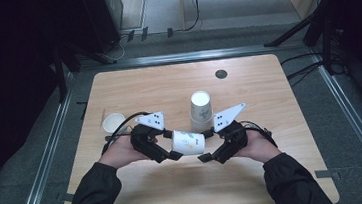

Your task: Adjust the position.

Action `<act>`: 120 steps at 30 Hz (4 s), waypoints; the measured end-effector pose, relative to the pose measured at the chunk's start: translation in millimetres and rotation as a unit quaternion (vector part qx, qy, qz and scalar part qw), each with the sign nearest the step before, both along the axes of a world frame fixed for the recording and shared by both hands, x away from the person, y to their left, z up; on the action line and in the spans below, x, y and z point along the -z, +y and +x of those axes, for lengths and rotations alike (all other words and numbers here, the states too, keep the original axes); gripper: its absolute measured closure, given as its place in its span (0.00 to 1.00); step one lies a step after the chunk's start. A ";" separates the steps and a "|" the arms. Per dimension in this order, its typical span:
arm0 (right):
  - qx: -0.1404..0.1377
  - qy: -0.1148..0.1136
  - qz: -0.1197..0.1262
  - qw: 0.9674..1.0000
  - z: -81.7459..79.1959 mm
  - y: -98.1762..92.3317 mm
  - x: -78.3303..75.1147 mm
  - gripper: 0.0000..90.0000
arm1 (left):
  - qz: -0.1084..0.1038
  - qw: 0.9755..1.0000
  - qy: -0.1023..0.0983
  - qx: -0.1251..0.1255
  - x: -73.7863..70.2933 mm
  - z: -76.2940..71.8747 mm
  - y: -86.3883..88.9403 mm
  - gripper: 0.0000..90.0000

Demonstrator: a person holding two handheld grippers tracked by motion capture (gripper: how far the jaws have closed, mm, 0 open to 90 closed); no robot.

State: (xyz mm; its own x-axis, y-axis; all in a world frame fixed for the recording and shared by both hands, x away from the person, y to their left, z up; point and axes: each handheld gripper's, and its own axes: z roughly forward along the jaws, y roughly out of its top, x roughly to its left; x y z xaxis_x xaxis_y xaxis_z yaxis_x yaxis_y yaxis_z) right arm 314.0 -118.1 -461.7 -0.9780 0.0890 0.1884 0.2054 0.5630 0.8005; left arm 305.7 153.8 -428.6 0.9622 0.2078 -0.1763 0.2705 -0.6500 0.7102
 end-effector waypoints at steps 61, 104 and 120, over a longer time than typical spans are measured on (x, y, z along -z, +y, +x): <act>0.005 -0.023 -0.033 0.999 -6.0 8.8 12.0 0.38 | 0.126 0.991 0.008 0.043 1.5 9.6 -38.0 0.23; 0.010 -0.009 0.017 1.000 5.1 -11.3 -5.3 0.38 | -0.093 0.995 0.026 -0.038 11.4 7.2 -15.9 0.21; -0.001 -0.001 0.015 1.000 4.3 -2.1 0.2 0.38 | -0.105 0.994 0.013 -0.033 16.2 2.9 -27.7 0.25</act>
